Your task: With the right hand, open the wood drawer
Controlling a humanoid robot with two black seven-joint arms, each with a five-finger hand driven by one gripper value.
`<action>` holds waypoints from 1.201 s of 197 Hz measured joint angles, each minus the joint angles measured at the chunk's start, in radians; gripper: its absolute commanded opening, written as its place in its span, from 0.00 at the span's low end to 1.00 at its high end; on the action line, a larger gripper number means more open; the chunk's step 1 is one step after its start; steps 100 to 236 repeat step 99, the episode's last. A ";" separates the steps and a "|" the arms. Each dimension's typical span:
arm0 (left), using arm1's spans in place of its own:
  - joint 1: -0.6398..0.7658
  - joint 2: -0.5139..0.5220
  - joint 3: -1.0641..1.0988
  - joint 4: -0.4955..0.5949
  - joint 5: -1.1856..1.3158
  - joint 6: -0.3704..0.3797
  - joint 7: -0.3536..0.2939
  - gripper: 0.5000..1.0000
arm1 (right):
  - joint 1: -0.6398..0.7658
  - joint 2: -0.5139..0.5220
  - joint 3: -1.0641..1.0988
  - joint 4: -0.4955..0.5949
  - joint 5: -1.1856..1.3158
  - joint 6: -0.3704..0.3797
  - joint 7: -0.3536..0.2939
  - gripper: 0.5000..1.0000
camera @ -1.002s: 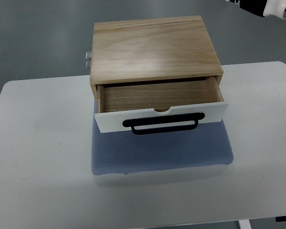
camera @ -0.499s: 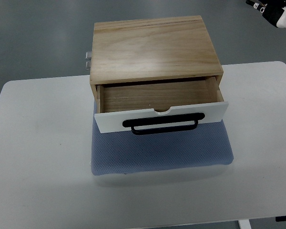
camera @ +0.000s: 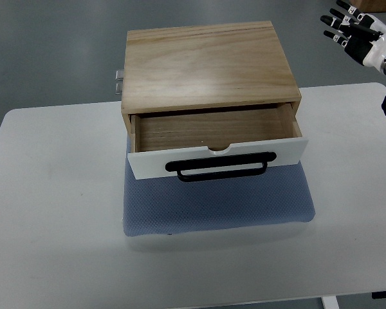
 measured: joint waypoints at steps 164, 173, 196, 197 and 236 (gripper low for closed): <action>0.000 0.000 0.000 0.000 0.000 0.000 0.000 1.00 | -0.087 0.062 0.115 -0.019 0.012 -0.005 0.009 0.89; 0.000 0.000 0.000 0.000 0.000 0.000 0.000 1.00 | -0.087 0.062 0.115 -0.019 0.012 -0.005 0.009 0.89; 0.000 0.000 0.000 0.000 0.000 0.000 0.000 1.00 | -0.087 0.062 0.115 -0.019 0.012 -0.005 0.009 0.89; 0.000 0.000 0.000 0.000 0.000 0.000 0.000 1.00 | -0.087 0.062 0.115 -0.019 0.012 -0.005 0.009 0.89; 0.000 0.000 0.000 0.000 0.000 0.000 0.000 1.00 | -0.087 0.062 0.115 -0.019 0.012 -0.005 0.009 0.89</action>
